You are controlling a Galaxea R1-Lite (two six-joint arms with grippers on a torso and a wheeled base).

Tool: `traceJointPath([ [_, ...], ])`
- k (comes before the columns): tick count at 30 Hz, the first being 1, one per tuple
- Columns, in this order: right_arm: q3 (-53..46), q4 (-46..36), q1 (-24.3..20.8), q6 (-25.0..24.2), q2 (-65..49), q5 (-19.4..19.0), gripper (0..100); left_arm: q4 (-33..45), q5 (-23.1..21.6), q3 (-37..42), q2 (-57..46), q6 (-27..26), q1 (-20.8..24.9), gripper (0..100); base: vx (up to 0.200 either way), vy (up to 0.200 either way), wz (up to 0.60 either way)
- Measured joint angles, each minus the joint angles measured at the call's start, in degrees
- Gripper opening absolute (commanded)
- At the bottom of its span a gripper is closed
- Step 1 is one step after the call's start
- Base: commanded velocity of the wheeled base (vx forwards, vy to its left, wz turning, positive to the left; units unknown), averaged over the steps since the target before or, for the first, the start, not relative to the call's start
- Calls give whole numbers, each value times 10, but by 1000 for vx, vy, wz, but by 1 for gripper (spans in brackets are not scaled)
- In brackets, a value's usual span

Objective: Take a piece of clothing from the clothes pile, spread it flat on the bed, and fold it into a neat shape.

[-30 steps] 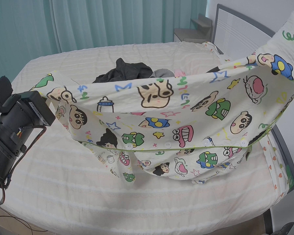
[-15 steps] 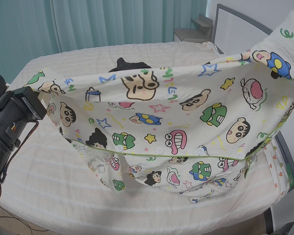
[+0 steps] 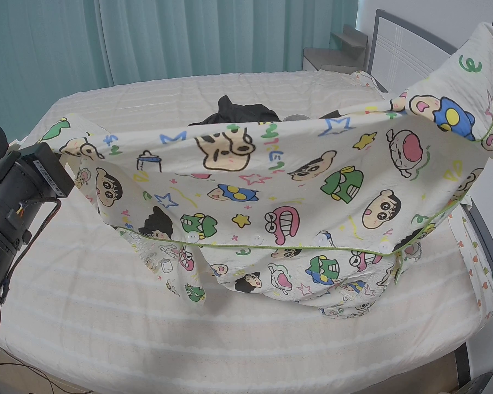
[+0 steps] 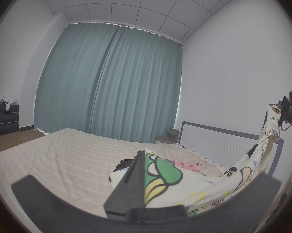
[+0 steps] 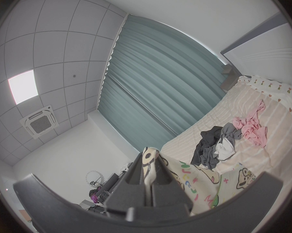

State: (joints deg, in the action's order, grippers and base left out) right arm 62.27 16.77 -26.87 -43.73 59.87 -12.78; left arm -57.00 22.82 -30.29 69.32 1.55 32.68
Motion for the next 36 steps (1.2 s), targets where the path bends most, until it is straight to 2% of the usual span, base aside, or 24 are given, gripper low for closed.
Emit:
traceJointPath([
  [23,2,5,-10,0,36,-10,0,0,3,19,-25,-1,-8,0,0,200,0],
  [36,10,6,-31,9,47,-11,0,0,2,19,-45,-2,-23,0,0,200,0],
])
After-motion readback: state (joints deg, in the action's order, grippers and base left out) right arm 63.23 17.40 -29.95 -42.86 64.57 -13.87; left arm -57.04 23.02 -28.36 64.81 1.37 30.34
